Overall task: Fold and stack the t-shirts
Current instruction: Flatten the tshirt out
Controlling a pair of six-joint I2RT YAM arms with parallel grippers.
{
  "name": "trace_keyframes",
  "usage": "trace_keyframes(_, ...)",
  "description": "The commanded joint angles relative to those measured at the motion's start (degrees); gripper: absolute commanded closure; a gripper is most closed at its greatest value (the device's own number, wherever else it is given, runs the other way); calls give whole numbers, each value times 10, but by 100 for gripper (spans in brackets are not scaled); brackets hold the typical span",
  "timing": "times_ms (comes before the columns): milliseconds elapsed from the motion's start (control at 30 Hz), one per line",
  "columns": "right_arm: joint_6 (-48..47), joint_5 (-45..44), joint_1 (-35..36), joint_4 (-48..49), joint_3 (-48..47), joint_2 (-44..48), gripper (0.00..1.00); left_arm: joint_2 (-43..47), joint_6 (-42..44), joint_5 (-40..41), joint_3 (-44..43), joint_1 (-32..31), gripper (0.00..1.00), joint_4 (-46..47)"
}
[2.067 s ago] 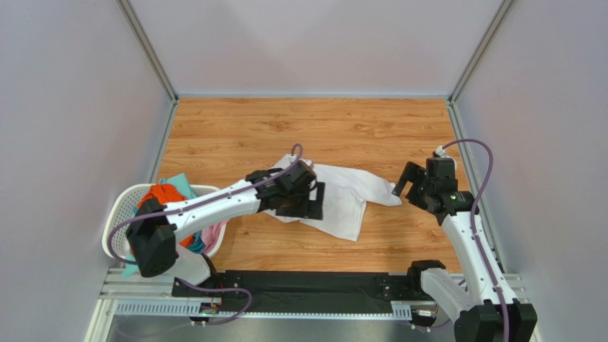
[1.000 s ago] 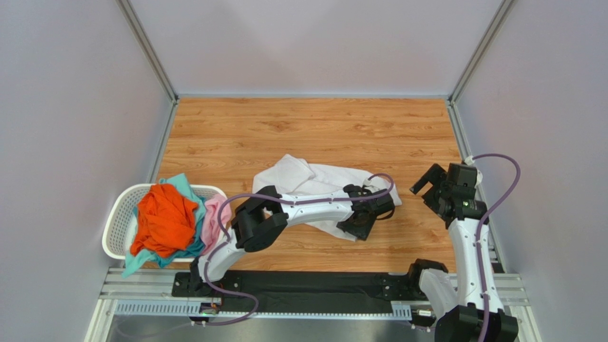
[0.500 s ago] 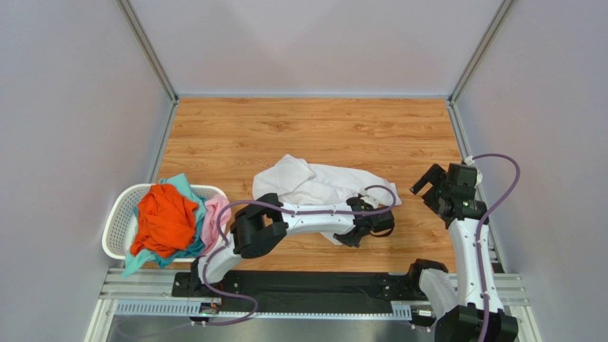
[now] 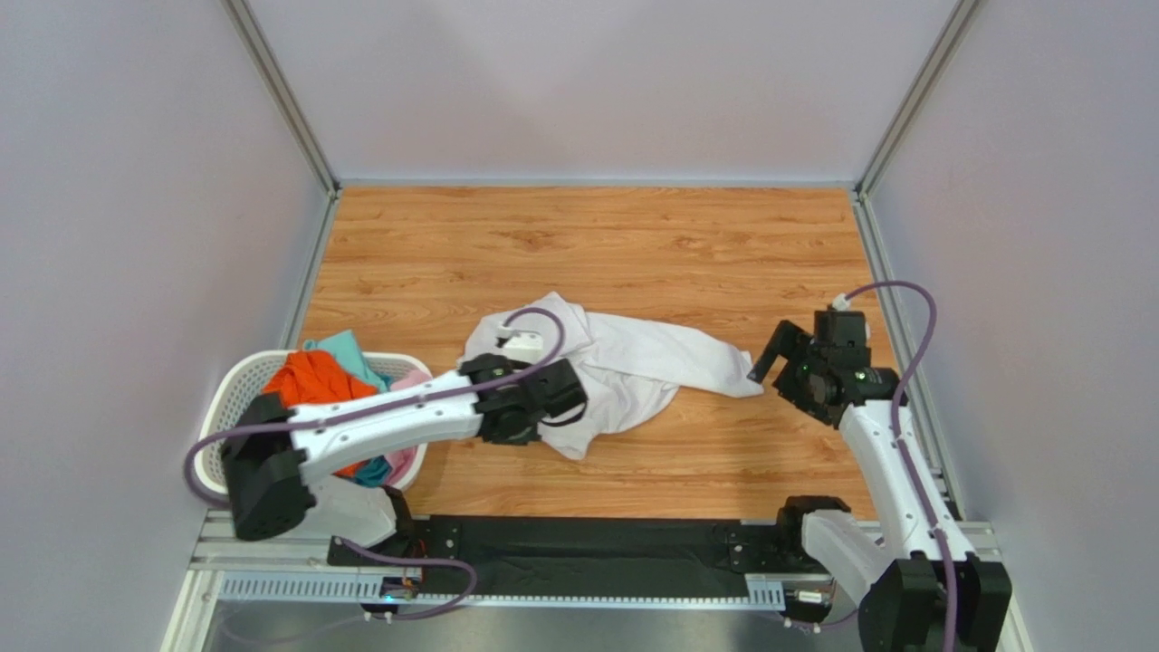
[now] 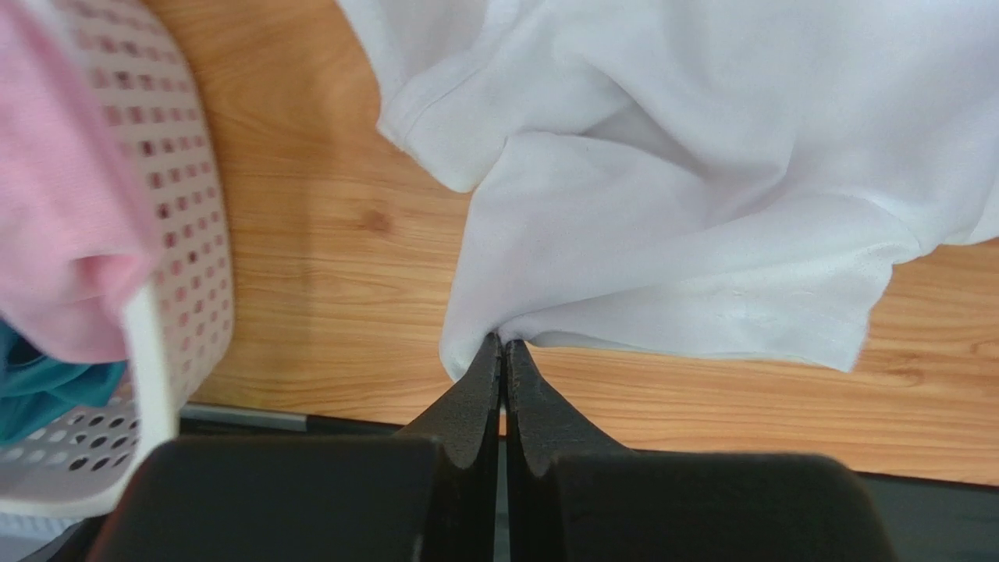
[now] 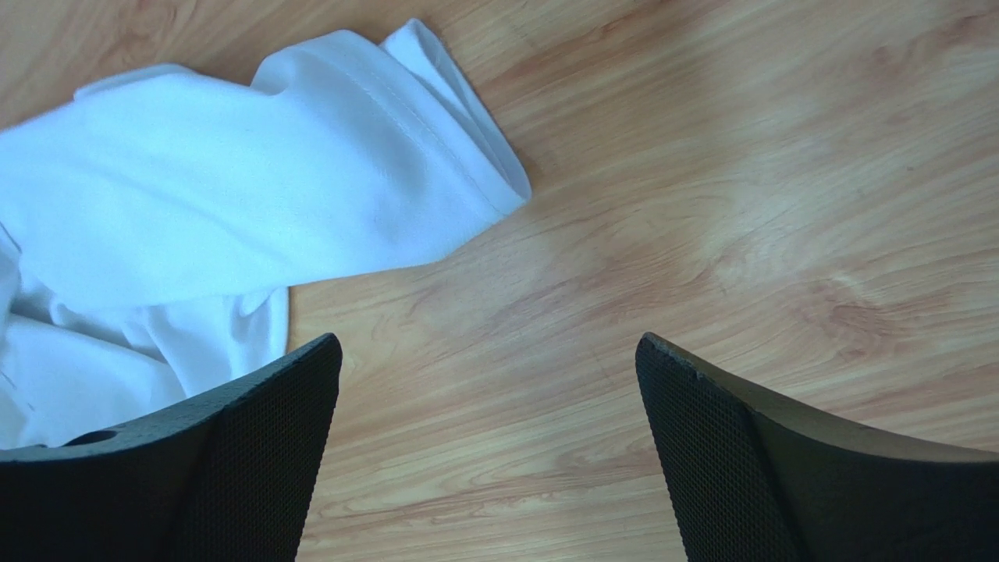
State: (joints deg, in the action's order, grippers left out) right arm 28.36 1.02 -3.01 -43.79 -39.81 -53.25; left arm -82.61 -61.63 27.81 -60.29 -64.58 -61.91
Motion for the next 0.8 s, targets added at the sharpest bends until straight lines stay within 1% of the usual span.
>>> trace_keyframes(0,24,-54,63,5,4,-11,3,109,-47,54,49,28,100,-30)
trace_keyframes(33,30,-62,79,9,8,-12,4,132,-48,59,59,45,100,-37)
trace_keyframes(67,38,-67,84,12,11,-13,4,174,-45,61,75,52,100,-40)
trace_keyframes(200,69,-80,89,33,24,-25,5,256,-43,79,106,71,100,-51)
trace_keyframes(300,71,-37,94,55,28,-40,10,293,-31,73,120,74,100,-33)
trace_keyframes(333,71,-23,109,59,29,-43,12,298,-25,68,125,74,100,-25)
trace_keyframes(400,72,-28,137,58,32,-51,13,302,-18,58,129,74,100,-13)
trace_keyframes(433,72,-30,171,55,32,-52,13,301,-18,57,130,74,100,-13)
trace_keyframes(500,74,-31,208,47,36,-53,13,292,-20,57,132,74,100,-14)
trace_keyframes(533,86,-50,243,40,39,-52,14,288,-20,57,134,74,100,-13)
trace_keyframes(600,97,-66,274,20,43,-54,14,279,-19,54,136,74,100,-8)
trace_keyframes(633,112,-79,302,13,48,-57,14,272,-17,52,139,74,100,-8)
trace_keyframes(700,130,-91,329,11,65,-62,14,264,-16,50,140,74,100,-3)
trace_keyframes(767,136,-94,333,19,76,-71,15,261,-16,48,140,74,100,-1)
